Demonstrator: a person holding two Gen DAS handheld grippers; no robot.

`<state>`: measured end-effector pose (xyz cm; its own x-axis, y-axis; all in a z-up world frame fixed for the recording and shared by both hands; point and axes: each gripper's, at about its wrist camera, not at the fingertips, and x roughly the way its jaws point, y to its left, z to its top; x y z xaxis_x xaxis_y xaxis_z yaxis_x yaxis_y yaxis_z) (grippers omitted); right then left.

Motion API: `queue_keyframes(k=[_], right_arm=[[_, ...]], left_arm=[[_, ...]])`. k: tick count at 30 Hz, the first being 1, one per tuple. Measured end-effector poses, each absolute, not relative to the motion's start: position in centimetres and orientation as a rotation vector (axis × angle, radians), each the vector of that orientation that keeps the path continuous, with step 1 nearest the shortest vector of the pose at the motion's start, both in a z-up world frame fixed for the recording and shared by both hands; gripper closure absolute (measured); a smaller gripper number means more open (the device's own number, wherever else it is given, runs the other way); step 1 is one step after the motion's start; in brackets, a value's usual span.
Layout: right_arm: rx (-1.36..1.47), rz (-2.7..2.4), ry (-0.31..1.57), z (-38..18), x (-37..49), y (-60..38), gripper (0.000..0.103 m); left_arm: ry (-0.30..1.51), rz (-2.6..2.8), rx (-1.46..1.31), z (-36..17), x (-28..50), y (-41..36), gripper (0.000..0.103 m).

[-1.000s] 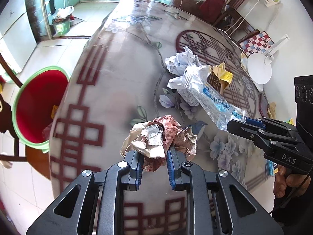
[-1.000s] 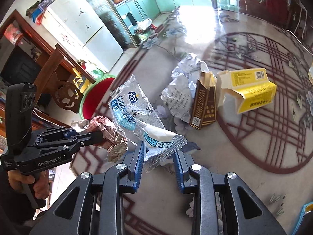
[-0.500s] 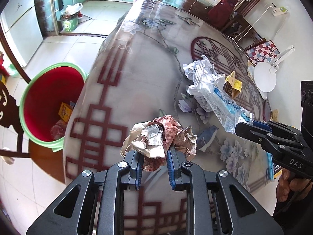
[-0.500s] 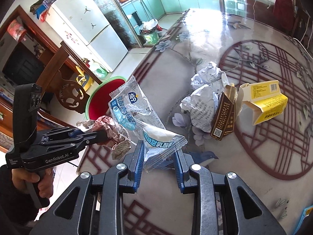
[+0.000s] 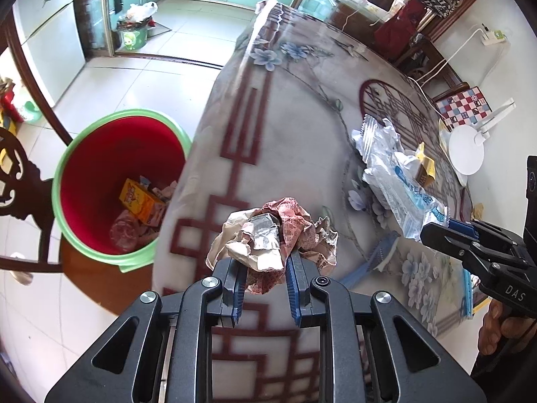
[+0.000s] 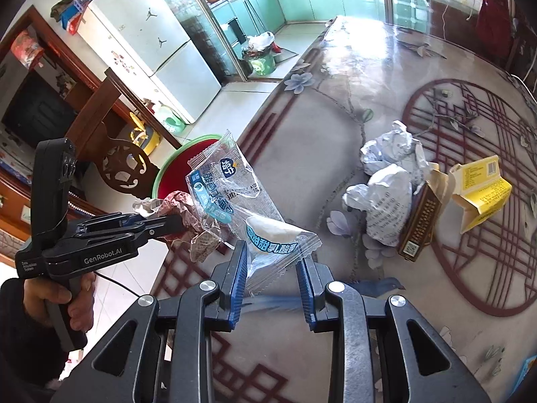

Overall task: Collect trash
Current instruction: 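Carry the crumpled paper and plastic bag over the red bucket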

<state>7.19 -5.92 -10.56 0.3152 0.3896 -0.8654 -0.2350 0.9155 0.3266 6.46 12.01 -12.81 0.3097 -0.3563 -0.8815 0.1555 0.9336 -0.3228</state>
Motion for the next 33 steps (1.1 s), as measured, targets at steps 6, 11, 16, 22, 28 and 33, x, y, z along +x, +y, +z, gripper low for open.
queue_keyframes(k=[6, 11, 16, 22, 28, 33], right_arm=[[0.133, 0.419, 1.189, -10.7, 8.6, -3.3, 0.077], [0.115, 0.435, 1.193, -10.8, 10.0, -0.5, 0.077], [0.092, 0.459, 1.207, -11.2, 11.3, 2.6, 0.077], [0.053, 0.481, 1.224, -11.5, 12.6, 6.2, 0.077], [0.027, 0.481, 1.234, -11.8, 13.8, 8.7, 0.077], [0.024, 0.476, 1.246, -12.3, 14.7, 10.0, 0.077]], left_arm=[[1.209, -0.33, -0.195, -13.0, 7.7, 14.4, 0.083], [1.2, -0.316, -0.206, -13.0, 8.7, 16.9, 0.083], [1.204, -0.288, -0.223, -13.5, 9.6, 19.5, 0.083], [1.215, -0.244, -0.25, -14.5, 10.6, 22.7, 0.083], [1.219, -0.186, -0.238, -15.2, 11.8, 25.1, 0.083], [1.219, -0.132, -0.192, -15.7, 12.4, 26.1, 0.083]])
